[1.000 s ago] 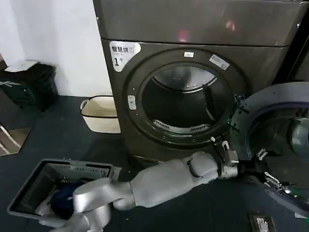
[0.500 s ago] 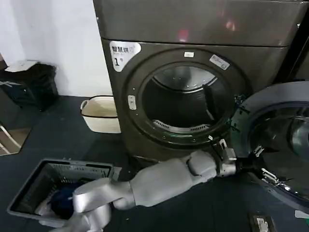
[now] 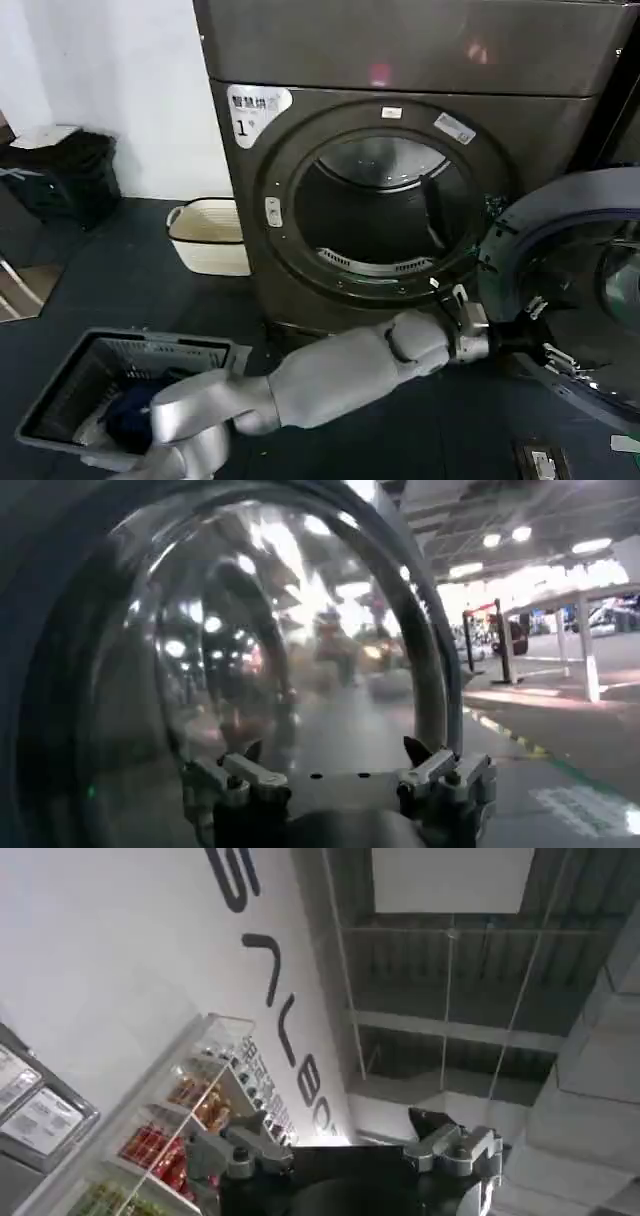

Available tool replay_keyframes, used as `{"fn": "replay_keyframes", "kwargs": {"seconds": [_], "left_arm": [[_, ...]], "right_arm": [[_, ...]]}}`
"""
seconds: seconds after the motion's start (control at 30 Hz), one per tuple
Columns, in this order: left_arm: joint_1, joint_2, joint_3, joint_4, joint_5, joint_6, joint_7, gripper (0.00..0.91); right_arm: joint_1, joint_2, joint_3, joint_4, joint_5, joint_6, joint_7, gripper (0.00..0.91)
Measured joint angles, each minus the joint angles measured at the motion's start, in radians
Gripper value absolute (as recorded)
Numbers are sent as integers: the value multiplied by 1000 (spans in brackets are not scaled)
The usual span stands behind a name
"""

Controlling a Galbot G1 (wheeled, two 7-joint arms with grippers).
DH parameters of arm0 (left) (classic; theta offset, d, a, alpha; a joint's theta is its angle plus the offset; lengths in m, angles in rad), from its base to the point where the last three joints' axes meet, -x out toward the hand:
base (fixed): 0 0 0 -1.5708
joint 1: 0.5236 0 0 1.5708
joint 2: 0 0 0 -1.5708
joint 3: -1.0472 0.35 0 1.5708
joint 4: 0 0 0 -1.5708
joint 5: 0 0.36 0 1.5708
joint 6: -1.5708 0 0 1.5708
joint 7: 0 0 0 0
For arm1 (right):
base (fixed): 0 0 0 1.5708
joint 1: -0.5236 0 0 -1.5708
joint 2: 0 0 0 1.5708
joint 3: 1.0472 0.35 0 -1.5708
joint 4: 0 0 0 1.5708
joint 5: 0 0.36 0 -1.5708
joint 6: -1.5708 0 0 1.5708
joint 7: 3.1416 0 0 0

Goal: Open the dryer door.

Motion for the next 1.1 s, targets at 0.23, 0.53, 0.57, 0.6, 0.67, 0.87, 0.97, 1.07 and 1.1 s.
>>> {"fn": "replay_keyframes", "kwargs": {"seconds": [0.23,0.53,0.57,0.6,0.67,0.87,0.97,1.07,1.1], "left_arm": [[20,0,0,-68,-22,-13,-1,907],[51,157,-23,-180,-57,-40,-5,907],[53,177,-27,-194,-59,-42,-6,907],[57,196,-32,-209,-63,-43,-9,907],[58,237,-43,-238,-69,-49,-11,907],[46,359,-49,-323,-74,-55,-20,907],[38,428,-39,-373,-57,-49,-38,907],[33,499,-29,-420,-35,-46,-57,907],[29,523,-25,-435,-28,-47,-65,907]], "right_arm": [[8,-2,0,-14,-20,6,3,907],[0,-12,23,-23,-24,9,6,907],[0,-14,26,-25,-24,9,6,907],[-1,-15,29,-27,-24,10,6,907],[-2,-17,31,-29,-24,11,6,907],[-2,-22,34,-32,-24,12,6,907],[-1,-24,34,-35,-24,14,6,907],[0,-28,34,-34,-24,14,6,907],[0,-30,36,-34,-24,14,6,907]]}}
